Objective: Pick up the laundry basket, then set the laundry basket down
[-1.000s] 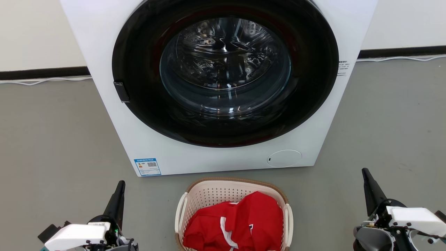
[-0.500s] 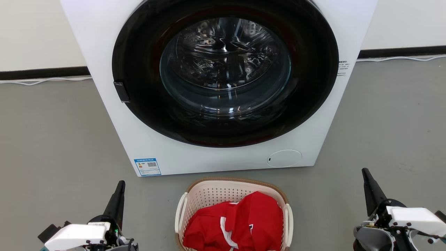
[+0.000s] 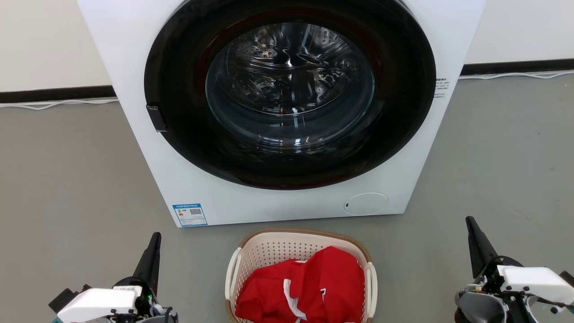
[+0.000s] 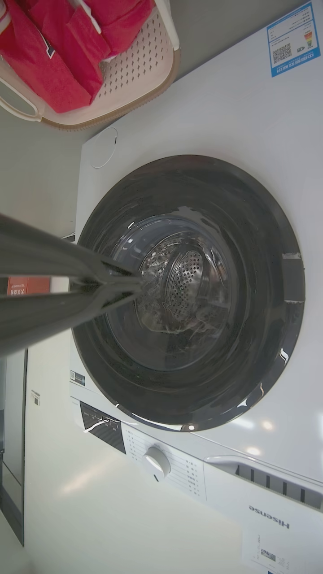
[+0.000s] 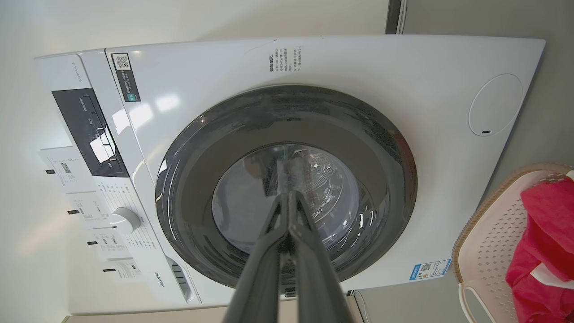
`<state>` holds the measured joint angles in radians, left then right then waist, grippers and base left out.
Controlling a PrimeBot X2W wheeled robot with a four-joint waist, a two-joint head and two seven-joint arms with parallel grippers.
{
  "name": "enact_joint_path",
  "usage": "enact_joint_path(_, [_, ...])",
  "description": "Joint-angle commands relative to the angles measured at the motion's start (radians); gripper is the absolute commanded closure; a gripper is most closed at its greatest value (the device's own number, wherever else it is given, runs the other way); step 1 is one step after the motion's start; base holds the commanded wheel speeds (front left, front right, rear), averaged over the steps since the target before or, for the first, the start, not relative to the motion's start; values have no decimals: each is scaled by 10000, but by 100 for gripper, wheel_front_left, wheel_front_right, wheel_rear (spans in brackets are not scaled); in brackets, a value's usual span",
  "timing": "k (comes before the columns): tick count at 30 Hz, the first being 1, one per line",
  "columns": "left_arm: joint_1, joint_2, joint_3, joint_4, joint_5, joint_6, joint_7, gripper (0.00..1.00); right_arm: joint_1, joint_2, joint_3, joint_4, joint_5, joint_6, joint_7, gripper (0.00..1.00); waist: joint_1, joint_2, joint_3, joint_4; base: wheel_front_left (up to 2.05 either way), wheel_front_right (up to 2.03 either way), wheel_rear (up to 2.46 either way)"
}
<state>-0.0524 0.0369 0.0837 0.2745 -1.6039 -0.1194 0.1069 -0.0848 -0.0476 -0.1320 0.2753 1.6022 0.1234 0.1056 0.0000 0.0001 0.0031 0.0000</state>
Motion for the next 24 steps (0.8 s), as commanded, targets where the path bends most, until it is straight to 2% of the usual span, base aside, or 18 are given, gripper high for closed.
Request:
enact_joint_path(1, [-555,133,297,-296,-51,-113,60,100,-231,-26,186,-305,67,73,74,100,0,-1,0,0,0,0,0])
enact_joint_path(24, [-555,133,297,-296,-51,-113,60,100,-231,-26,186,-305,67,73,74,100,0,-1,0,0,0,0,0])
